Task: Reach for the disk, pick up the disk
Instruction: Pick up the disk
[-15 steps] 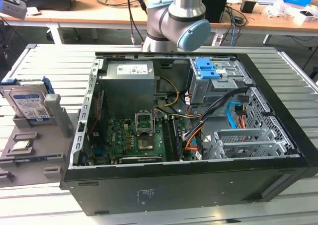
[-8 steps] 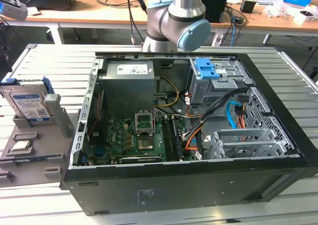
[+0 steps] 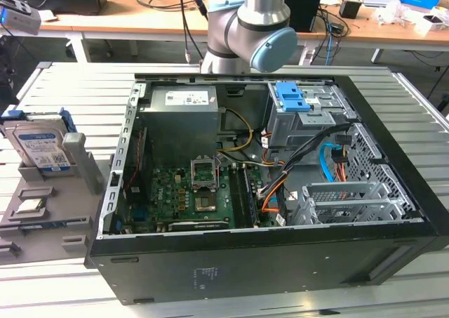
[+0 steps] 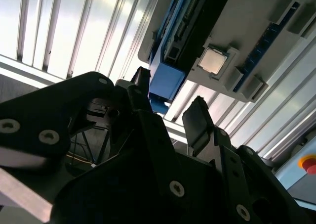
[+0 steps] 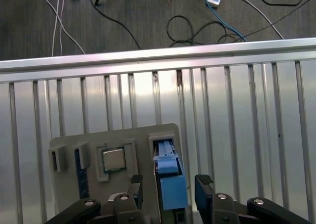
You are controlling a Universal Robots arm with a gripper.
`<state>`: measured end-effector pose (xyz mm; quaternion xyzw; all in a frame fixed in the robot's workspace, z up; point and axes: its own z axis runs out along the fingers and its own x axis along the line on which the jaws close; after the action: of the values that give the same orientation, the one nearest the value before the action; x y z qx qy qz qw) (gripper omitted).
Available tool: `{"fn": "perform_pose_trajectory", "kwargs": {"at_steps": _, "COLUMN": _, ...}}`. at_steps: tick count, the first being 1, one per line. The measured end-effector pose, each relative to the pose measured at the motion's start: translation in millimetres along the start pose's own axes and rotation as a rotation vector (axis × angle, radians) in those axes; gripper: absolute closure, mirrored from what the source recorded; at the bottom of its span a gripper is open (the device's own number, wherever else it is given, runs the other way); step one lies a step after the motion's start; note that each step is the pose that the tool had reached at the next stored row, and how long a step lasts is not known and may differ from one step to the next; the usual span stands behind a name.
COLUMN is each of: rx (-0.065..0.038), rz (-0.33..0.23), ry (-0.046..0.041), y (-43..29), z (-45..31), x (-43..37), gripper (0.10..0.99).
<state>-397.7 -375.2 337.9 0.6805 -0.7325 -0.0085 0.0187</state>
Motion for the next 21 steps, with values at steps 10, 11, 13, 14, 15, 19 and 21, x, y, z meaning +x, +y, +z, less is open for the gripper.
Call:
{"fn": "perform_pose_trajectory", "kwargs": {"at_steps": 10, "rx": 0.001, "rz": -0.019, "ry": 0.0019, "y": -8.6, "z": 23.3, "x": -3.7, "gripper": 0.541}}
{"fn": "perform_pose_trajectory", "kwargs": {"at_steps": 11, "rx": 0.000, "rz": -0.020, "ry": 0.0021, "y": -8.8, "z": 24.6, "x": -3.8, "gripper": 0.541}}
{"fn": "perform_pose_trajectory", "kwargs": {"at_steps": 13, "rx": 0.001, "rz": -0.028, "ry": 0.0024, "y": -9.0, "z": 28.9, "x": -3.9, "gripper": 0.541}}
{"fn": "perform_pose_trajectory", "kwargs": {"at_steps": 14, "rx": 0.001, "rz": -0.035, "ry": 0.0027, "y": -9.1, "z": 29.9, "x": -3.9, "gripper": 0.541}}
{"fn": "perform_pose_trajectory", "kwargs": {"at_steps": 15, "rx": 0.001, "rz": -0.044, "ry": 0.0031, "y": -9.2, "z": 30.9, "x": -4.0, "gripper": 0.541}}
{"fn": "perform_pose_trajectory", "kwargs": {"at_steps": 19, "rx": 0.001, "rz": -0.052, "ry": 0.0034, "y": -9.6, "z": 39.9, "x": -4.3, "gripper": 0.541}}
{"fn": "perform_pose_trajectory", "kwargs": {"at_steps": 21, "rx": 0.001, "rz": -0.054, "ry": 0.0035, "y": -10.4, "z": 43.2, "x": -4.4, "gripper": 0.541}}
